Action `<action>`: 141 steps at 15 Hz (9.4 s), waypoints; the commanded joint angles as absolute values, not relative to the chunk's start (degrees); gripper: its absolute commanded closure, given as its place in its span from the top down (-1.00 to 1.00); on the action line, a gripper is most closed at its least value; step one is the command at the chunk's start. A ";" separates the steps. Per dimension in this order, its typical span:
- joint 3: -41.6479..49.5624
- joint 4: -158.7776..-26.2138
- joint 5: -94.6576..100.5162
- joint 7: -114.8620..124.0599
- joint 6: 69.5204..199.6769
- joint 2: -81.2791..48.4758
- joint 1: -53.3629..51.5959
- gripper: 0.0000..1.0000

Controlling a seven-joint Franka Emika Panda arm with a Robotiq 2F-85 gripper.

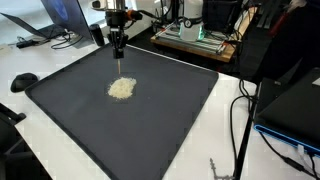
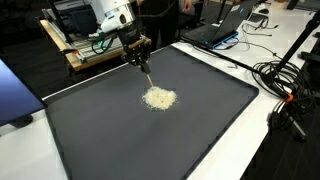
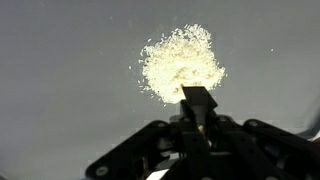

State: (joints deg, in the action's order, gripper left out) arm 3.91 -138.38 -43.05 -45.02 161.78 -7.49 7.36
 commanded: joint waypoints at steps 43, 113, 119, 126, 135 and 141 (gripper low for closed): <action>-1.84 -139.37 55.69 12.67 149.81 -3.13 -5.16 -0.75; -3.48 -98.70 3.11 -34.84 120.17 -24.38 8.70 -0.94; -2.28 -100.36 2.45 -35.27 121.36 -24.95 10.03 -0.94; -0.56 -106.20 3.23 -34.38 127.09 -24.46 10.21 -0.94; -0.62 -109.77 1.80 -34.76 133.26 -26.16 11.76 -0.94; -0.97 -109.60 0.88 -34.79 134.35 -27.99 12.16 -0.94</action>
State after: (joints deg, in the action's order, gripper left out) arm -0.09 -109.30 2.81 -34.23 133.38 -27.45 11.08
